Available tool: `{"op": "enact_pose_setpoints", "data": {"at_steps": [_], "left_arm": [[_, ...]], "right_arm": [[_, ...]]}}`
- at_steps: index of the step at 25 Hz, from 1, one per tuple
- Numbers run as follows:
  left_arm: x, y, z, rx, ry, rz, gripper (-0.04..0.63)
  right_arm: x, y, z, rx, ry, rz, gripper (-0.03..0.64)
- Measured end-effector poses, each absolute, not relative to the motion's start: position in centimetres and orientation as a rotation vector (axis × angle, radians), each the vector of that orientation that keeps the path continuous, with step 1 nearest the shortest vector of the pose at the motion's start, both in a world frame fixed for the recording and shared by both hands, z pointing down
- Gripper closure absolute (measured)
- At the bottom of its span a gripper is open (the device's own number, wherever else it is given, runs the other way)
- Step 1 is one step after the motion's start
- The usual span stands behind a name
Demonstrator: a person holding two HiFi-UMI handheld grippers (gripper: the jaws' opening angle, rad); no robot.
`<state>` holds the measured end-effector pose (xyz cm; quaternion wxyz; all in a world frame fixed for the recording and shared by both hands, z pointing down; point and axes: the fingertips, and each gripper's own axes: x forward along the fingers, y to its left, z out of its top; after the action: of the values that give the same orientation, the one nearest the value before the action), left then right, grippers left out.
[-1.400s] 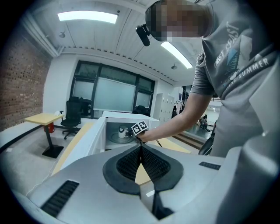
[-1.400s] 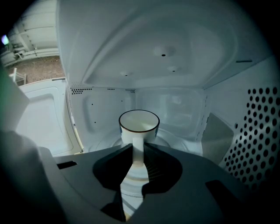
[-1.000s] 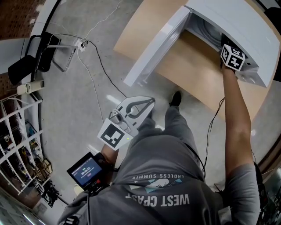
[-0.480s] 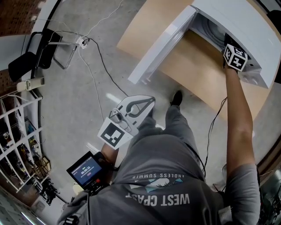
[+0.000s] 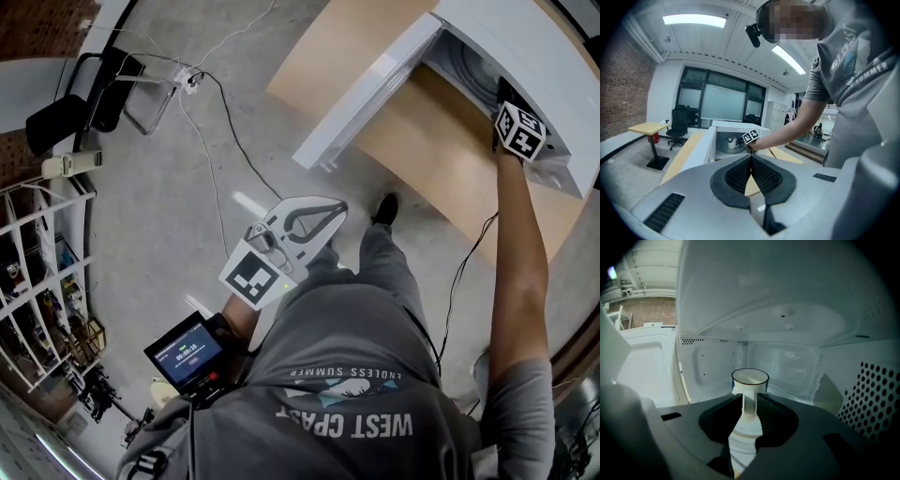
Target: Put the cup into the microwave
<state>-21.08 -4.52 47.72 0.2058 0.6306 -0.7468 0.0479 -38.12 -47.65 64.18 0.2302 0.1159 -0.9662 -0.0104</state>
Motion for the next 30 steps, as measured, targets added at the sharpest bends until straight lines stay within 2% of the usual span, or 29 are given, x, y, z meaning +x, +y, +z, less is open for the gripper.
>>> {"op": "enact_pose_setpoints", "data": {"at_steps": [15,20,30], "left_arm": [[-19.1,-2.1,50.2,1.918,-2.156,0.158,0.575],[-17.9,-1.1,51.2,1.974,-2.159,0.179,0.575],[-14.6,3.2,44.6,2.084,-2.156,0.184,0.575]], "right_arm": [[-31.1,-42.8,65.0,0.371,-2.744,0.011,0.534],[-28.2,-40.3,64.7,0.353,-2.786,0.063,0.581],[-19.9,-29.7,51.8,0.179,-2.884,0.128,0.586]]}}
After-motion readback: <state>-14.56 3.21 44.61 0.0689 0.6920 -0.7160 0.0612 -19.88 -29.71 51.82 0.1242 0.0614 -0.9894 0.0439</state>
